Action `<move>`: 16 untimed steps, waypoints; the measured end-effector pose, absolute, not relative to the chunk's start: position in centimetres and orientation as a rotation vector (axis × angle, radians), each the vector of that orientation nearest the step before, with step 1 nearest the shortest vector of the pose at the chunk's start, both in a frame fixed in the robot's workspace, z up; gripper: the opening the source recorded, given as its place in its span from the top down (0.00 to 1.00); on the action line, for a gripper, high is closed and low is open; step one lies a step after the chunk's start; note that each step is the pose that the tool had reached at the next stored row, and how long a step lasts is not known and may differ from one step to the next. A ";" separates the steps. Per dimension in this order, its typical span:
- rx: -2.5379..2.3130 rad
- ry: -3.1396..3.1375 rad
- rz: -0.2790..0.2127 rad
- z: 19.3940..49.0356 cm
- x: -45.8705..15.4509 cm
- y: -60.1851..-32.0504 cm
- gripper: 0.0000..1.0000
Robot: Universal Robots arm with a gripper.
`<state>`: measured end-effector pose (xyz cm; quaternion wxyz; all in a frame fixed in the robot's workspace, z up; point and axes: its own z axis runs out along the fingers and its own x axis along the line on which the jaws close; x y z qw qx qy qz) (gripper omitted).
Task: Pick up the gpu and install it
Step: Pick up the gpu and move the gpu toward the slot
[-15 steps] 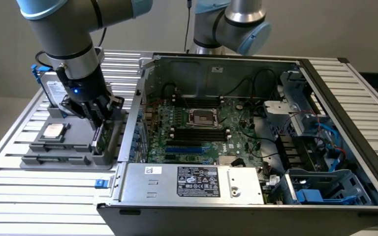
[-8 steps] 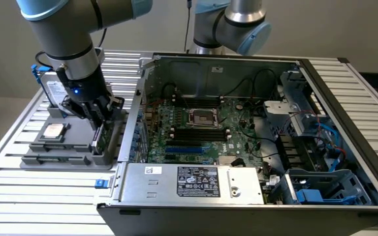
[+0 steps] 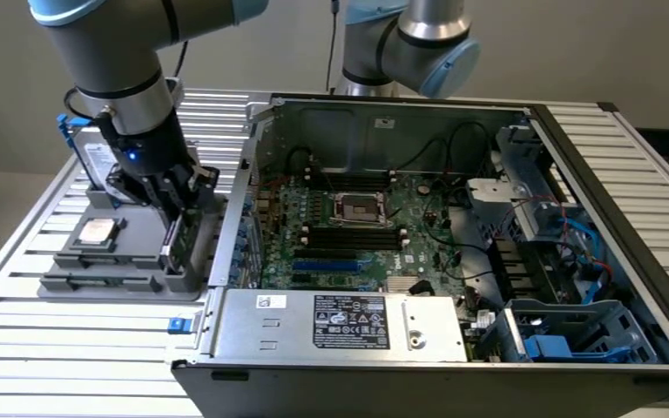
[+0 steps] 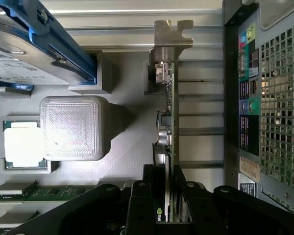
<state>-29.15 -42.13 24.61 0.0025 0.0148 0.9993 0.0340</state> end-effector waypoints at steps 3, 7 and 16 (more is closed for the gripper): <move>0.046 3.135 0.107 26.0 -29.2 -42.1 0.74; 0.046 3.135 0.107 27.8 -29.2 -42.1 0.74; 0.046 3.135 0.107 31.9 -28.8 -42.1 0.74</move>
